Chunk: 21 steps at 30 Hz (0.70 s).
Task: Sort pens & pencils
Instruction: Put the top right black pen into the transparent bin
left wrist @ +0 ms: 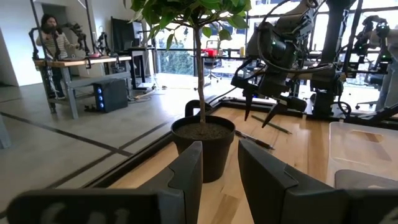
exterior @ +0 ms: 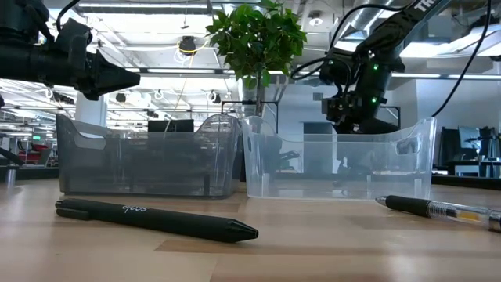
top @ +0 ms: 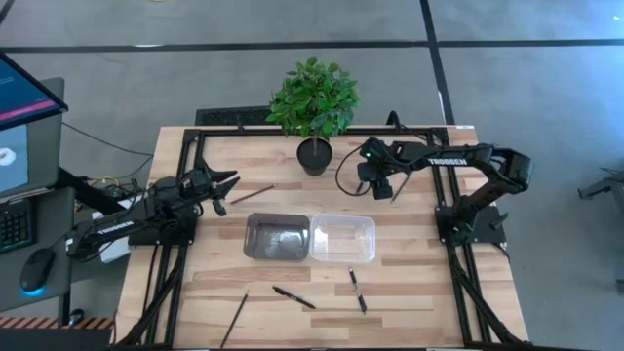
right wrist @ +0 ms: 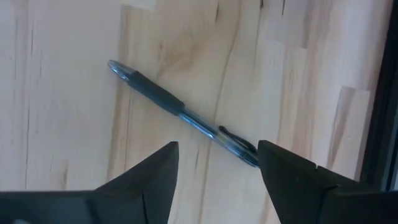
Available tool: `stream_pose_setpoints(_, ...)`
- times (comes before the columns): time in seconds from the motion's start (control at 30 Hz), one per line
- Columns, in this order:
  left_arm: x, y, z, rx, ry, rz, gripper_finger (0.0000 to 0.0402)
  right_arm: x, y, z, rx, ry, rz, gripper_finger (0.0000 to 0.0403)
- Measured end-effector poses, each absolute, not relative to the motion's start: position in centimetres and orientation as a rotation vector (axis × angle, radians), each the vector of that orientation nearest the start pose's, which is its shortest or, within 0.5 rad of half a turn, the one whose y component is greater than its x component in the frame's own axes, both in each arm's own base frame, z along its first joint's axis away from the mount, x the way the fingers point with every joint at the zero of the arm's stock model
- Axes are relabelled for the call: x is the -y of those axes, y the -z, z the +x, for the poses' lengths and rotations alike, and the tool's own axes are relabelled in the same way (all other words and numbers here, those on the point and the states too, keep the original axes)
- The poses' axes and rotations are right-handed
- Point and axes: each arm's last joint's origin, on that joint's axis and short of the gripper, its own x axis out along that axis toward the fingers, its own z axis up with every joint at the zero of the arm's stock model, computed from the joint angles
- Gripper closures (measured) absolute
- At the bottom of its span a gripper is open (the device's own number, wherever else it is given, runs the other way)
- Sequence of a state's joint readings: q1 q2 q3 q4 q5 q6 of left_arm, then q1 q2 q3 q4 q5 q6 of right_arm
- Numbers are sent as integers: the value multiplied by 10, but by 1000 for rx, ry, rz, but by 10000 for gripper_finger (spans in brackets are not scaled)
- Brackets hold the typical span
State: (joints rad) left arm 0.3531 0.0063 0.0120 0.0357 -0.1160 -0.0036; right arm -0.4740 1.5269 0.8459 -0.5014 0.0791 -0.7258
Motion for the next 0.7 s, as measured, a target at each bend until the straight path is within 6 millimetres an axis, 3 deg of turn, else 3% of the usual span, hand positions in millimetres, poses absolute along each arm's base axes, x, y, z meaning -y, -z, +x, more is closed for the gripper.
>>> stream_pose_setpoints(0.5,-37,-171,90,40,-474,10,308,125,-170,241,-1299,-48,-483,203)
stream_pose_setpoints(0.7,-37,-171,90,40,-482,11,308,130,-181,245,-1281,3,-430,221)
